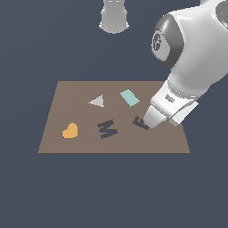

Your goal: Insert a designated object into the corresponding slot on a board.

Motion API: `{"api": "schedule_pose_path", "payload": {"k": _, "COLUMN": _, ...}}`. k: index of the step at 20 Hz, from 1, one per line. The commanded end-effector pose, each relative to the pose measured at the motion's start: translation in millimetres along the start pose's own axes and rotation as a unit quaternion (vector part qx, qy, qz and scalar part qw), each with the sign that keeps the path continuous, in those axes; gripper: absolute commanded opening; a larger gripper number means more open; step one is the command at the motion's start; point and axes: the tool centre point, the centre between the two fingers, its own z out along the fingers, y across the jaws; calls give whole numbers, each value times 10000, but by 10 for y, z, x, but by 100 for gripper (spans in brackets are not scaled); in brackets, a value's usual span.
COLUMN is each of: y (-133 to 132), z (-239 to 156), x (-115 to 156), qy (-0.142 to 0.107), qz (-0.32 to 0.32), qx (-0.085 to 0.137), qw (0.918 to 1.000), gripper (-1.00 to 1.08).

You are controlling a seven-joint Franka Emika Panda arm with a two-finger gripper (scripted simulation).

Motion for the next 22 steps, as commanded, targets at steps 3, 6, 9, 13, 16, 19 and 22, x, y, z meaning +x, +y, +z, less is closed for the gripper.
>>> {"api": "schedule_pose_path", "payload": {"k": 3, "y": 242, "z": -10, "x": 123, "qy": 4, "qz": 1098, "qx": -2, "qw": 9940, "gripper": -100}}
{"api": "schedule_pose_path", "payload": {"k": 6, "y": 418, "z": -15, "x": 173, "qy": 5, "qz": 1824, "qx": -2, "qw": 9832, "gripper": -100}}
{"api": "schedule_pose_path", "payload": {"k": 9, "y": 600, "z": -20, "x": 196, "qy": 7, "qz": 2544, "qx": -2, "qw": 9671, "gripper": -100}}
{"api": "schedule_pose_path", "payload": {"k": 13, "y": 846, "z": -26, "x": 183, "qy": 8, "qz": 3480, "qx": -3, "qw": 9375, "gripper": -100}}
{"api": "schedule_pose_path", "payload": {"k": 16, "y": 1021, "z": -31, "x": 143, "qy": 9, "qz": 4138, "qx": -3, "qw": 9104, "gripper": -100}}
{"api": "schedule_pose_path", "payload": {"k": 19, "y": 1184, "z": -34, "x": 80, "qy": 9, "qz": 4756, "qx": -3, "qw": 8797, "gripper": -100}}
{"api": "schedule_pose_path", "payload": {"k": 22, "y": 1334, "z": -38, "x": -5, "qy": 10, "qz": 5339, "qx": -3, "qw": 8455, "gripper": -100}}
